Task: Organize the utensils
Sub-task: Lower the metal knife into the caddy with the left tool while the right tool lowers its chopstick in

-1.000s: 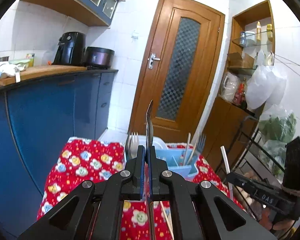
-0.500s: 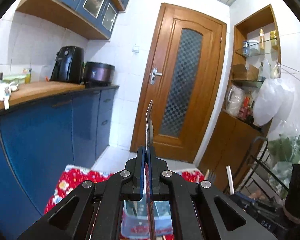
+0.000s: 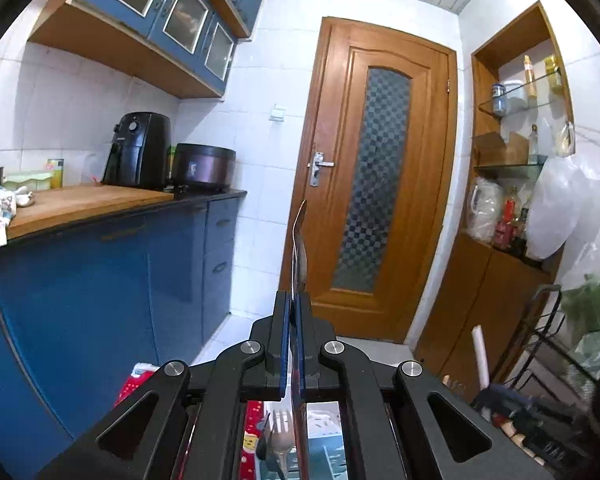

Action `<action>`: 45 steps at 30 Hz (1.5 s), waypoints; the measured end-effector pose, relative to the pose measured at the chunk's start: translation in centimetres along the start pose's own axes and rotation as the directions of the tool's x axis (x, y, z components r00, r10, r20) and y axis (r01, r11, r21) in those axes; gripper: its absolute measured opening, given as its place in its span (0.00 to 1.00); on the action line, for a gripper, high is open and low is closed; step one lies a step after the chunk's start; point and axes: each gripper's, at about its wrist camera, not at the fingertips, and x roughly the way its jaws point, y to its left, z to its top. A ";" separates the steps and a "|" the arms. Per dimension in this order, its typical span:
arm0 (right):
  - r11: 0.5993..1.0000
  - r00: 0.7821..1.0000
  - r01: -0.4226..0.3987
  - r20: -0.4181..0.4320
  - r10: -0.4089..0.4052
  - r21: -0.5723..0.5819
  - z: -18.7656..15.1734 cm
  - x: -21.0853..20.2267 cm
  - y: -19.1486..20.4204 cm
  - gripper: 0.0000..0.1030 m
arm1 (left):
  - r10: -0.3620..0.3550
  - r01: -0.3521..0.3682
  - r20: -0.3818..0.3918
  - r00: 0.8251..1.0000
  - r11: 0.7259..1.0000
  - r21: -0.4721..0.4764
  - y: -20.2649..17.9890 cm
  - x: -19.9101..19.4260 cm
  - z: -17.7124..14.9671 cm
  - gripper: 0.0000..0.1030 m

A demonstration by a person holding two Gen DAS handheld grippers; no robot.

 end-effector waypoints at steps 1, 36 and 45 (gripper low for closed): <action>1.000 1.000 0.006 0.009 -0.006 0.000 0.2 0.3 0.0 0.08 | 0.003 -0.003 -0.002 1.000 1.000 0.005 0.0 0.2 -0.3 0.03; 0.997 0.983 0.038 0.182 -0.024 -0.073 -2.1 4.2 0.1 0.08 | 0.008 -0.007 -0.027 1.000 1.000 0.014 0.4 2.8 -7.1 0.03; 0.995 0.985 0.027 0.172 -0.010 -0.093 -2.2 4.0 0.3 0.08 | 0.003 -0.003 -0.041 0.999 1.000 -0.001 0.5 2.8 -8.0 0.03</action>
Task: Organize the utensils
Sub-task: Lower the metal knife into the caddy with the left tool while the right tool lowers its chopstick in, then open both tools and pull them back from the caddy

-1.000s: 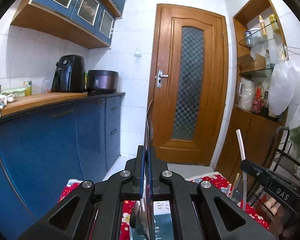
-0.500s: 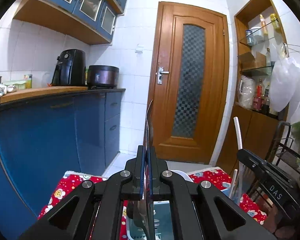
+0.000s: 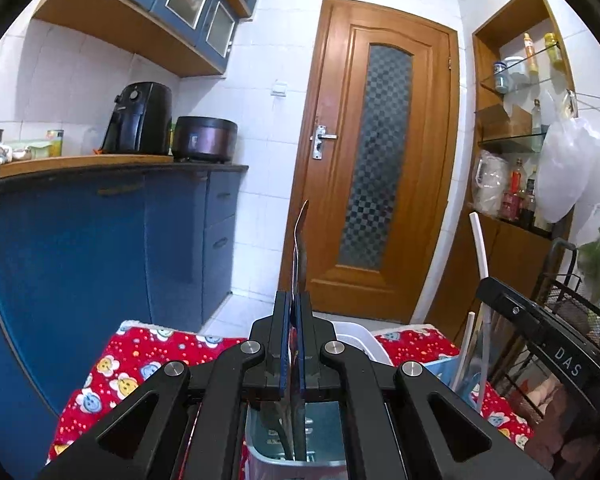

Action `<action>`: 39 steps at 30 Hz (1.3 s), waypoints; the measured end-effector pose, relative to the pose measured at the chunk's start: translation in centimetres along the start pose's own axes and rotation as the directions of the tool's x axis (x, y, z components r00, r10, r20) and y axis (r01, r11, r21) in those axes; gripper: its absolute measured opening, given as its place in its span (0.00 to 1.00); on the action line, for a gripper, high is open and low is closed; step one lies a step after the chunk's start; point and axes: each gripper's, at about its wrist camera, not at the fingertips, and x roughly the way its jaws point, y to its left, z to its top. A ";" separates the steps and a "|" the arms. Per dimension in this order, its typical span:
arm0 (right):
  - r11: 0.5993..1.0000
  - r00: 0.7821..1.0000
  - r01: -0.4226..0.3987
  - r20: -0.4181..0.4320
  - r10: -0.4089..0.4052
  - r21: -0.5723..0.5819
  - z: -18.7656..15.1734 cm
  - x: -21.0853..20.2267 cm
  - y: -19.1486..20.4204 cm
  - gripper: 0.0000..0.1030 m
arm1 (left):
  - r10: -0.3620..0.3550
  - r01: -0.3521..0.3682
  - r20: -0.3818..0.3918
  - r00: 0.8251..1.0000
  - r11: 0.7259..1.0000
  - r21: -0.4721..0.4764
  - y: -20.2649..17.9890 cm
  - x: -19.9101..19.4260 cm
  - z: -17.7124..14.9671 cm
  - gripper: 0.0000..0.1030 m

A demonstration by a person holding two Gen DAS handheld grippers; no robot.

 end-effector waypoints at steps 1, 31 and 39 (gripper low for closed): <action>1.000 1.000 -0.001 -0.001 0.001 -0.003 -0.1 0.0 0.1 0.08 | 0.000 0.000 0.003 1.000 1.000 -0.001 -0.1 -0.1 -0.1 0.03; 0.998 0.997 -0.036 -0.061 0.040 0.054 -1.1 -1.2 -1.2 0.08 | -0.038 0.037 0.006 0.999 0.999 0.025 -1.2 -1.3 -1.4 0.03; 0.996 0.997 -0.043 -0.061 0.047 0.074 -0.9 -3.3 -2.2 0.14 | -0.058 0.057 -0.003 0.998 0.998 -0.024 -0.6 -1.9 -0.8 0.37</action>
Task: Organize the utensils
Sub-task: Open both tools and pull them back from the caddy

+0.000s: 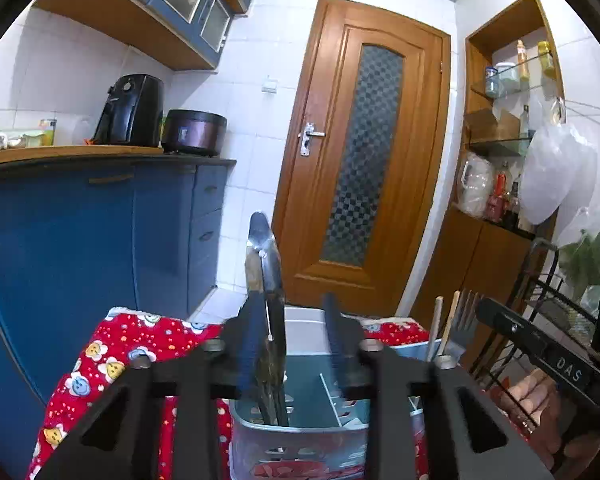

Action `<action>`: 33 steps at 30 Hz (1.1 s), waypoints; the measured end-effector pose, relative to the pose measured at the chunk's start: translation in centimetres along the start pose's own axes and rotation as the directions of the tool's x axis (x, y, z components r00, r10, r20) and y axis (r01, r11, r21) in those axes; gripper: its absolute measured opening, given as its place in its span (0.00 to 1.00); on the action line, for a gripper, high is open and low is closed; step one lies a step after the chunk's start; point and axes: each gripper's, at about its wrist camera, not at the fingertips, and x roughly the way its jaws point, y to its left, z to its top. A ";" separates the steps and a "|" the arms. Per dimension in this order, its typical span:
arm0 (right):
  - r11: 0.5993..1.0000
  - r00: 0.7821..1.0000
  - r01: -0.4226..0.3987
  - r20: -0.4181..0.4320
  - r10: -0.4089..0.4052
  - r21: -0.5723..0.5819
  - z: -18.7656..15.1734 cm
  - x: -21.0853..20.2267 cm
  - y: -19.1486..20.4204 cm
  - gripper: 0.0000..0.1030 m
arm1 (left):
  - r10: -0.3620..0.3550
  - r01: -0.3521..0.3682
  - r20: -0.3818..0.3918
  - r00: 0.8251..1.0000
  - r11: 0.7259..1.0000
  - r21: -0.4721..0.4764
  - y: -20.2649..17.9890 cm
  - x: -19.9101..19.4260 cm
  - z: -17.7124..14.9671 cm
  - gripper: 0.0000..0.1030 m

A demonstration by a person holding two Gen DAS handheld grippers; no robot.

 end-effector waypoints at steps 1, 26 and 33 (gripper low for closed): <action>1.000 1.000 -0.001 0.002 0.001 0.000 0.0 -0.2 -0.1 0.14 | -0.001 0.001 0.004 1.000 1.000 0.004 -0.1 -0.2 0.1 0.37; 0.995 0.990 0.023 -0.142 -0.009 0.095 -1.9 -4.8 -4.6 0.21 | 0.062 -0.055 -0.156 0.986 0.997 0.048 -4.7 -4.2 -2.0 0.37; 0.996 0.979 0.058 -0.200 -0.042 0.073 -3.3 -6.5 -5.3 0.25 | 0.076 -0.066 -0.251 0.965 0.997 0.048 -5.1 -4.2 -4.4 0.37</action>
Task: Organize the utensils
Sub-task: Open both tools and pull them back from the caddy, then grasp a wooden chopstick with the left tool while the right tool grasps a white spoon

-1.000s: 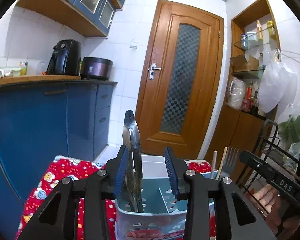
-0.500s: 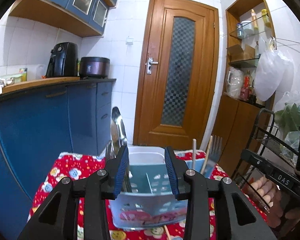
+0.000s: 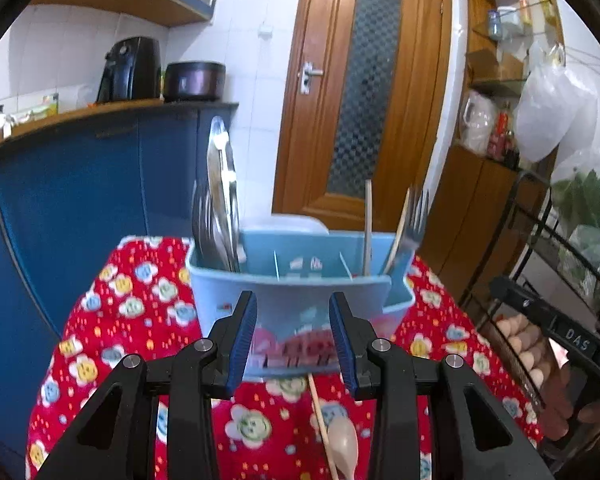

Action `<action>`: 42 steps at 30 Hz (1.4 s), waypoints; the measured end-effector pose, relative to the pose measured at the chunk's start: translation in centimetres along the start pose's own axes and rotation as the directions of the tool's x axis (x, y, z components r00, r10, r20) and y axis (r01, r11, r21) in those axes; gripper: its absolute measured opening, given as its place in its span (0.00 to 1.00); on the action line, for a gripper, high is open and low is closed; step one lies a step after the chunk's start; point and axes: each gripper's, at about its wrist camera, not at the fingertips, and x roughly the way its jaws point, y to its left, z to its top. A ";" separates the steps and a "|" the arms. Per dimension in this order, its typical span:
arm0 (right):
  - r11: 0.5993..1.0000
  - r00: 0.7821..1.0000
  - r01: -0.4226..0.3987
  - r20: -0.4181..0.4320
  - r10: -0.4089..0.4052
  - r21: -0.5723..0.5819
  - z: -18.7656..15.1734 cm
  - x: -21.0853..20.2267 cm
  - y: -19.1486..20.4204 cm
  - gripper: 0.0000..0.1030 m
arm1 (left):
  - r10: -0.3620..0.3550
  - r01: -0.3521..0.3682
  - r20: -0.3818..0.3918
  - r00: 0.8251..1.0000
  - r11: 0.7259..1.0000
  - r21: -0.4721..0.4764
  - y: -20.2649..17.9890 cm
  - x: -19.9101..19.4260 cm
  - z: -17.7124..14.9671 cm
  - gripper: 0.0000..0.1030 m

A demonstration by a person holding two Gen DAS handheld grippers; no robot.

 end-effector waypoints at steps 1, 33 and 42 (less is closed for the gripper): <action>1.000 1.000 0.007 -0.004 -0.007 0.002 -0.3 -0.2 -0.1 0.25 | 0.002 -0.002 -0.012 1.000 1.000 0.000 -0.1 0.1 -0.3 0.37; 0.998 0.988 0.045 -0.150 -0.038 0.042 -4.0 -0.2 -1.5 0.31 | 0.015 -0.003 -0.448 0.894 1.000 0.027 -2.1 9.7 -6.4 0.22; 0.998 0.983 0.050 -0.181 -0.041 0.045 -4.6 0.4 -1.1 0.31 | 0.033 0.002 -0.460 0.887 0.997 0.076 -2.6 10.7 -6.4 0.08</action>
